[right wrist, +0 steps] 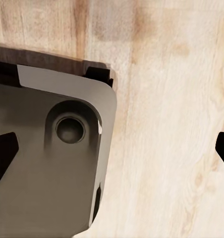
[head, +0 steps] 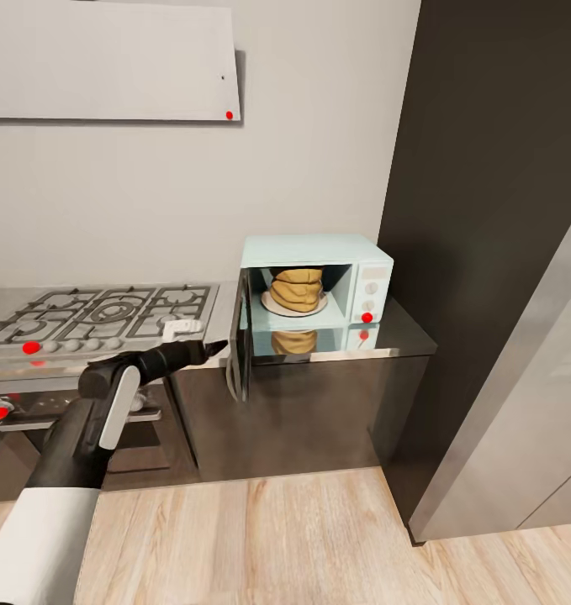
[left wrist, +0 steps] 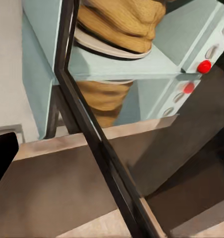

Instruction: In the kitchen, take the popcorn bag from the countertop, put it into the microwave, and heat it until the popcorn is cooked so the cooked popcorn ends up inside the bag.

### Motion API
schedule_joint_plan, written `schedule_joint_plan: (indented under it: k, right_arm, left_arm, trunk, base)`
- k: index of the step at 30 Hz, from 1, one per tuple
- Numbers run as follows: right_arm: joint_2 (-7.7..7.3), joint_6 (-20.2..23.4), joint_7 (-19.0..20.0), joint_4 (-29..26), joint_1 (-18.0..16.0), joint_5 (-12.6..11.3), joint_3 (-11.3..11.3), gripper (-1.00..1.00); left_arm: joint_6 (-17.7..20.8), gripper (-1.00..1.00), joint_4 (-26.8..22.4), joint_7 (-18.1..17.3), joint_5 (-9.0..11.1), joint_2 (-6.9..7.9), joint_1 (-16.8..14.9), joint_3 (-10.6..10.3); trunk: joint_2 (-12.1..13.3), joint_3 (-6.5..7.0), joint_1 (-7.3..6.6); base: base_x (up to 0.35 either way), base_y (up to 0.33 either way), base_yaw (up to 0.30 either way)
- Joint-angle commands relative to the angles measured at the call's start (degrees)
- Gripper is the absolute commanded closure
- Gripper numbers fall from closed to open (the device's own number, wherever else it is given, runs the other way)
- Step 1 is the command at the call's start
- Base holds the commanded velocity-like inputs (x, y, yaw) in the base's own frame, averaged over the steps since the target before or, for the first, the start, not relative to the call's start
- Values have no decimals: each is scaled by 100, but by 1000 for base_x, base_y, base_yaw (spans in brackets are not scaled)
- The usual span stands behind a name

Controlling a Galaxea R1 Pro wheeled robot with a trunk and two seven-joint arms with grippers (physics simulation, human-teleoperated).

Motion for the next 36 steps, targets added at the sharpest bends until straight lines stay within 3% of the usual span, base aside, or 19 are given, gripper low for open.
schedule_joint_plan:
  k: [1, 2, 6, 15, 22, 29, 36]
  right_arm:
    - [-6, -23, 10, 17, -7, 47, -48, -100]
    - [-10, -22, 10, 17, -8, 47, -48, -100]
    - [-14, -28, 10, 17, -7, 33, -54, -100]
    - [17, 11, -69, 17, -7, 4, -90, -100]
    - [27, 41, -91, 17, -6, 7, -92, -100]
    - [30, 18, -430, 17, -8, 12, -91, -100]
    - [30, 15, -449, 17, -7, 12, -92, -100]
  left_arm:
    - [34, -100, -1, -123, 10, 27, -4, 9]
    - [34, -100, 5, -379, 6, 90, -5, 23]
    - [35, -100, 10, -589, -2, 148, -5, 29]
    - [4, -100, 18, -607, -9, 89, -5, -14]
    - [-35, -100, 111, -561, -7, 15, -5, -2]
    - [-7, -100, 116, -572, -23, 1, -5, 0]
    - [8, -100, 107, -556, -34, -18, -5, -100]
  trunk:
    - [-4, -6, 0]
    - [-4, -6, 0]
    - [-4, -6, 0]
    - [-4, -1, 0]
    - [-4, 32, 0]
    - [-4, 65, 0]
    - [-4, 99, 0]
  base:
    - [0, 0, 0]
    - [0, 0, 0]
    - [0, 0, 0]
    - [0, 0, -19]
    - [0, 0, -189]
    - [0, 0, -202]
    - [0, 0, -203]
